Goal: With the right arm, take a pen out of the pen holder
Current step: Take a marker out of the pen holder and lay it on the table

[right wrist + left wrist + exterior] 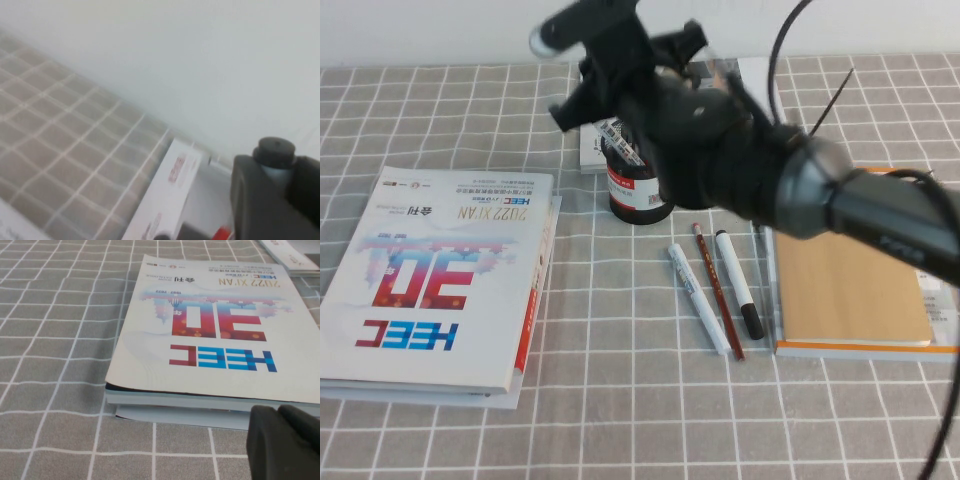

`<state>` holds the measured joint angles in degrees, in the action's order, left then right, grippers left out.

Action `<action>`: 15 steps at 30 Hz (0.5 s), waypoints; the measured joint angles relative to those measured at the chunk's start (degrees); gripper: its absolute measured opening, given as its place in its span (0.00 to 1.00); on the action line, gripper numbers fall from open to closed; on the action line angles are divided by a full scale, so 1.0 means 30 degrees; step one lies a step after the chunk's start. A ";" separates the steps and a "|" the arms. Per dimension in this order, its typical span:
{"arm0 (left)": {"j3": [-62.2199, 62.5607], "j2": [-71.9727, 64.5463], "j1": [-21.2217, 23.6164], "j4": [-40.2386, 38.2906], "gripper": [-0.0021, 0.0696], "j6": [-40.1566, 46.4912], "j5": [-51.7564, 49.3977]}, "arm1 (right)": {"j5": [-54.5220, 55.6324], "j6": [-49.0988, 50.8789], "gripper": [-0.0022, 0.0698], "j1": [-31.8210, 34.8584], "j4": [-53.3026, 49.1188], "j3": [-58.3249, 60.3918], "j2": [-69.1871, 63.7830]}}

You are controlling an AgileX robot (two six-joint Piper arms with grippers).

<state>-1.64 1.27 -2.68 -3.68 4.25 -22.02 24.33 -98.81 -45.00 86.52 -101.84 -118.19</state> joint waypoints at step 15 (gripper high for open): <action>0.0000 0.0000 0.0000 0.0000 0.02 0.0000 0.0000 | -0.8901 0.3981 0.17 -0.0033 -0.1865 0.1408 0.4669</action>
<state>-1.64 1.27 -2.68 -3.68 4.25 -22.02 -2.38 -86.86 -45.09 80.92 -97.61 -104.18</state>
